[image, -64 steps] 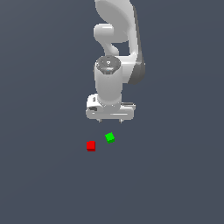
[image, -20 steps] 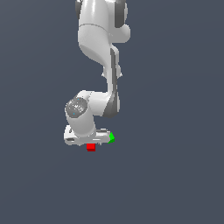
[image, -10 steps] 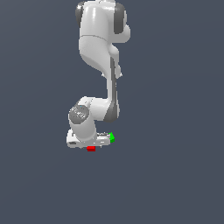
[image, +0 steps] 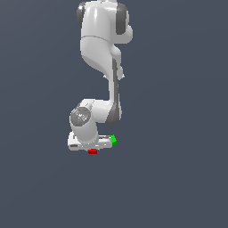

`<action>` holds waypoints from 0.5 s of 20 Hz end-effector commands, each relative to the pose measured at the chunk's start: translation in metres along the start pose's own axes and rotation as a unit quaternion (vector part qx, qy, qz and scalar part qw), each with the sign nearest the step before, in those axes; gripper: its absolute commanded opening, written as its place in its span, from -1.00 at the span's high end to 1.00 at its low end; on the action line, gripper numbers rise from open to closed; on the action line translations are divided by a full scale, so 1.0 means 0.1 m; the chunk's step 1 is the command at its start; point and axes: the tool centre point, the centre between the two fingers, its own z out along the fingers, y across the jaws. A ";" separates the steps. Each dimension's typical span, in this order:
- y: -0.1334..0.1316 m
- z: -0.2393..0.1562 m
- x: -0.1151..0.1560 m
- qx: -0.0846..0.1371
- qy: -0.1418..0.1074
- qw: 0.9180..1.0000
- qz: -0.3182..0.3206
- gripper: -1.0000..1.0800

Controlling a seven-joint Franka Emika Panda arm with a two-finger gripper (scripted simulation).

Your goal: Stack the red cube on top of the green cube.

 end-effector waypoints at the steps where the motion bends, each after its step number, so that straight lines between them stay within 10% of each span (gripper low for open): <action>1: 0.00 0.00 0.00 0.000 0.000 1.000 0.000 1.00; 10: 0.00 -0.26 -0.01 0.000 0.000 1.000 0.000 1.00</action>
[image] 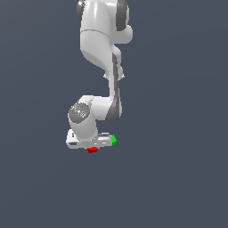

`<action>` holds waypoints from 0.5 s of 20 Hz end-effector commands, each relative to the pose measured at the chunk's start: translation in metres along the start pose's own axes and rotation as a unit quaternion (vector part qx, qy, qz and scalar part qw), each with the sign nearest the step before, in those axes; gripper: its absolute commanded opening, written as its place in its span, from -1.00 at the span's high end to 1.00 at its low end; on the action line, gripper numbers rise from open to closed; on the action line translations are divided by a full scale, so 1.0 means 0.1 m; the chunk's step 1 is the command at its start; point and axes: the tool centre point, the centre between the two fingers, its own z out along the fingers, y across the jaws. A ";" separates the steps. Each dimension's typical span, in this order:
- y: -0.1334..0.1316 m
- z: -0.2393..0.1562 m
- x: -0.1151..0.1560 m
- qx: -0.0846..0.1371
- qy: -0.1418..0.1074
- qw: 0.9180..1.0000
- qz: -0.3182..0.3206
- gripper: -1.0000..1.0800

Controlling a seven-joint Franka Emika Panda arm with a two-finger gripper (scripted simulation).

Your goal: Stack the red cube on top of the green cube.

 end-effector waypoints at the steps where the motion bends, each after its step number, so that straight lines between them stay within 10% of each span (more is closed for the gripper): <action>1: 0.00 -0.15 0.00 0.000 0.001 1.000 0.000 1.00; 10: 0.00 -0.73 0.00 0.000 0.001 1.000 0.000 1.00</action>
